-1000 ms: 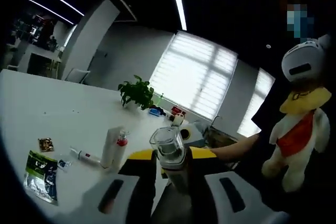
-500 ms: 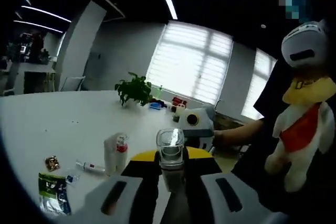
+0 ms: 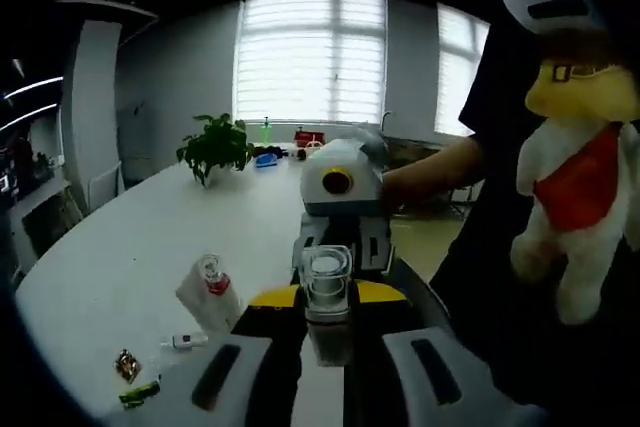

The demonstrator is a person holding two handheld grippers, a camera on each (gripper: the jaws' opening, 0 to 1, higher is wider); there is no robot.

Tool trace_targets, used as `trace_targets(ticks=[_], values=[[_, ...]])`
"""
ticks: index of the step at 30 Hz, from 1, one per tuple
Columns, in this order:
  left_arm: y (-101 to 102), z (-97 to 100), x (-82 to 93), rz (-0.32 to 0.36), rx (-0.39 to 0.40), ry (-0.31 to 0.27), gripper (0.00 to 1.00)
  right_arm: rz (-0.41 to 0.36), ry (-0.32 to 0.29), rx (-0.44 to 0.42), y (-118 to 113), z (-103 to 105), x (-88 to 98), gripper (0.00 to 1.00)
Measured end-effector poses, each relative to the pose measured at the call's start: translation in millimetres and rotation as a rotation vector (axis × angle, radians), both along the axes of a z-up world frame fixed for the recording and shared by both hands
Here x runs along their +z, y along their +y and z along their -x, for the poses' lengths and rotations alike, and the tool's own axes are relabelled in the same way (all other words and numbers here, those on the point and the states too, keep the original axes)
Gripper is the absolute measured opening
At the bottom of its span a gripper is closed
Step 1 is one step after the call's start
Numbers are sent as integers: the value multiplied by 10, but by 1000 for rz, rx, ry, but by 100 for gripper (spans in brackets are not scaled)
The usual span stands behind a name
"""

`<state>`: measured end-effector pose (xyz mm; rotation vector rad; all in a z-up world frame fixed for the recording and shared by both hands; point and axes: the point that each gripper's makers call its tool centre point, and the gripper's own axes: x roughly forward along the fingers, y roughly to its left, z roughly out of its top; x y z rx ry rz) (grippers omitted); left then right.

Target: Arrange the skincare products in the storage area until every visible bottle or jar stands upright without overlapping.

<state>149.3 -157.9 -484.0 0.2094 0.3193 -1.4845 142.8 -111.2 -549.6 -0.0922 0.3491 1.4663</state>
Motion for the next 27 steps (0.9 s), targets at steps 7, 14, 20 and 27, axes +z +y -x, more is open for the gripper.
trace_targets(ticks=[7, 14, 20, 27], values=[[-81, -37, -70, -40, -29, -17, 14, 56, -44, 8, -114, -24, -63, 21], [-200, -79, -186, -84, -3, -64, 19, 107, -51, -9, -265, -96, -211, 21], [-249, -164, -243, -137, 26, -128, 21, 151, -83, -34, -380, -195, -404, 21], [-339, -199, -425, -231, 22, -171, 20, 175, -90, -47, -451, -268, -609, 21]])
